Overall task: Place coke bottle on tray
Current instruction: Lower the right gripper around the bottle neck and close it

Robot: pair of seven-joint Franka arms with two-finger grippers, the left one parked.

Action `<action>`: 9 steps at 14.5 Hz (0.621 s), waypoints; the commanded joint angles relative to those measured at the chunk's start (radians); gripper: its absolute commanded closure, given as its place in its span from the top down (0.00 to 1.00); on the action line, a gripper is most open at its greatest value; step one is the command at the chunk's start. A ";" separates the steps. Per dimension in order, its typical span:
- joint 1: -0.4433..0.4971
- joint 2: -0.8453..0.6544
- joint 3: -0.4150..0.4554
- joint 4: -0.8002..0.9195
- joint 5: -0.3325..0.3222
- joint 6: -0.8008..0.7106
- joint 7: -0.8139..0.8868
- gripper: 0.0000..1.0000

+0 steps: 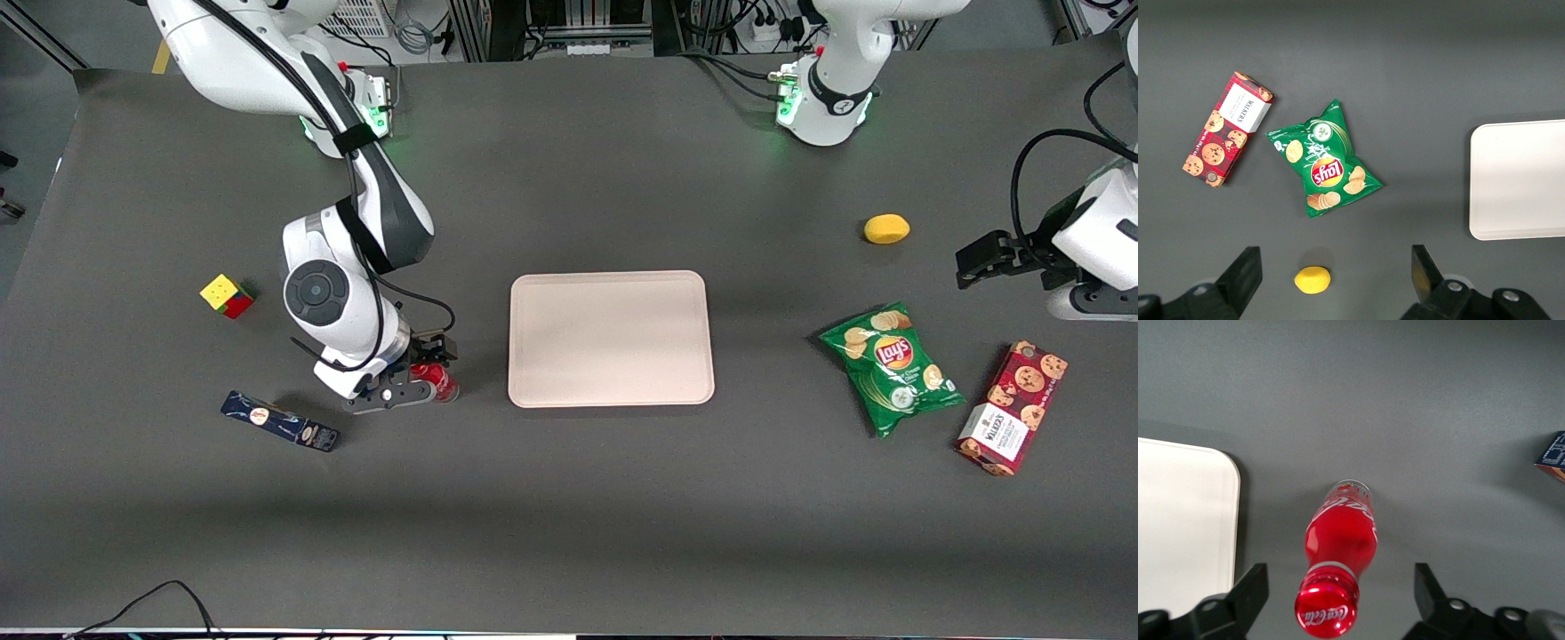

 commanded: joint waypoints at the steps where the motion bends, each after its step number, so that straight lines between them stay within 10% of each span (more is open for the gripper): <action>1: 0.004 0.007 0.003 0.020 -0.005 0.005 0.001 0.84; 9: 0.003 0.002 0.014 0.018 -0.005 -0.001 -0.003 0.68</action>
